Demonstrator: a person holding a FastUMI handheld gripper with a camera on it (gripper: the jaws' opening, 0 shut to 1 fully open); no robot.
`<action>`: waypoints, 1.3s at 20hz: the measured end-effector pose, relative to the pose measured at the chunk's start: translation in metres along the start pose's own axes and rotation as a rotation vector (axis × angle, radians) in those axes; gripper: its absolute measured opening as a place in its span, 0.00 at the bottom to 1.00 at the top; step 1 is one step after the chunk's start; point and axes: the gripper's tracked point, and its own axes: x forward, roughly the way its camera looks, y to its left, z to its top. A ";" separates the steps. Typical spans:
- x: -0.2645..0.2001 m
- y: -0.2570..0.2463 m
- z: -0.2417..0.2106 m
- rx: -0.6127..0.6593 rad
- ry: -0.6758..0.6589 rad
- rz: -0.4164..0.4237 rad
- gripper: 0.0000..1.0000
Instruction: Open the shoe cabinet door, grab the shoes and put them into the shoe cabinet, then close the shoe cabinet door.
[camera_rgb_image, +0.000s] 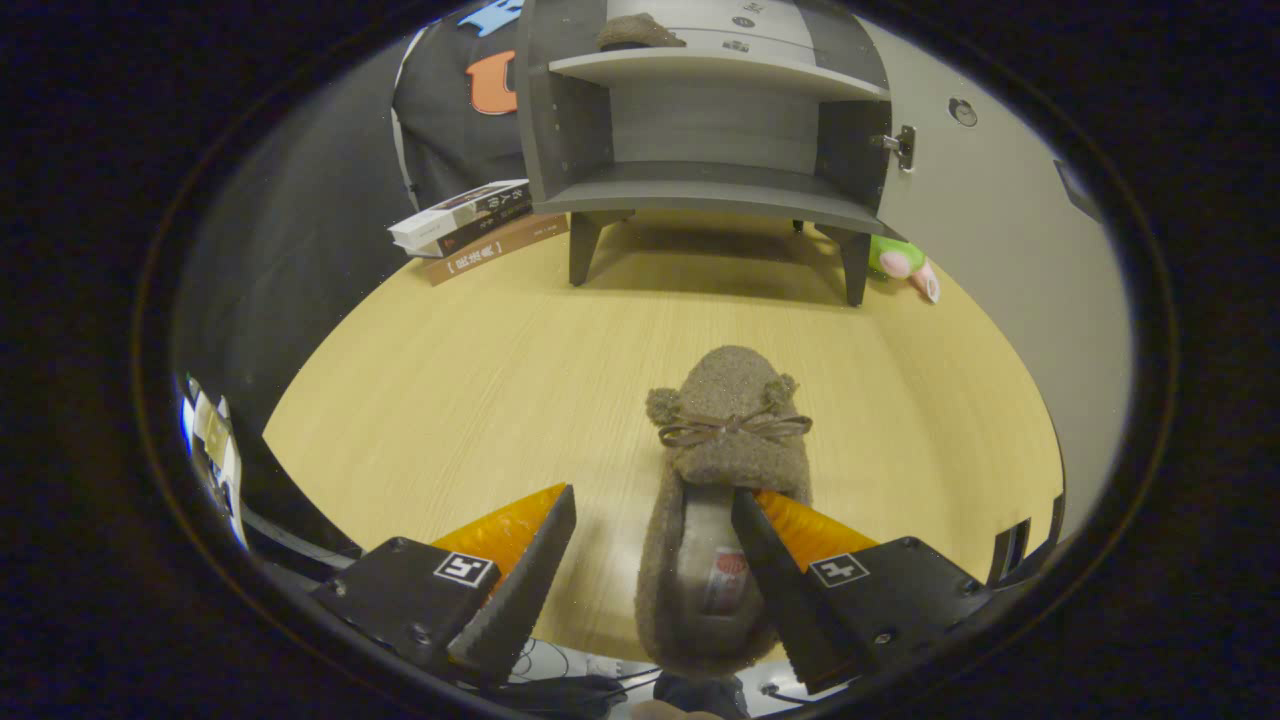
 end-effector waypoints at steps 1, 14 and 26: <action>0.006 0.000 0.001 0.008 0.010 0.003 1.00; 0.026 -0.019 0.011 0.102 0.067 0.024 0.46; -0.036 -0.007 0.043 0.095 -0.041 0.079 0.08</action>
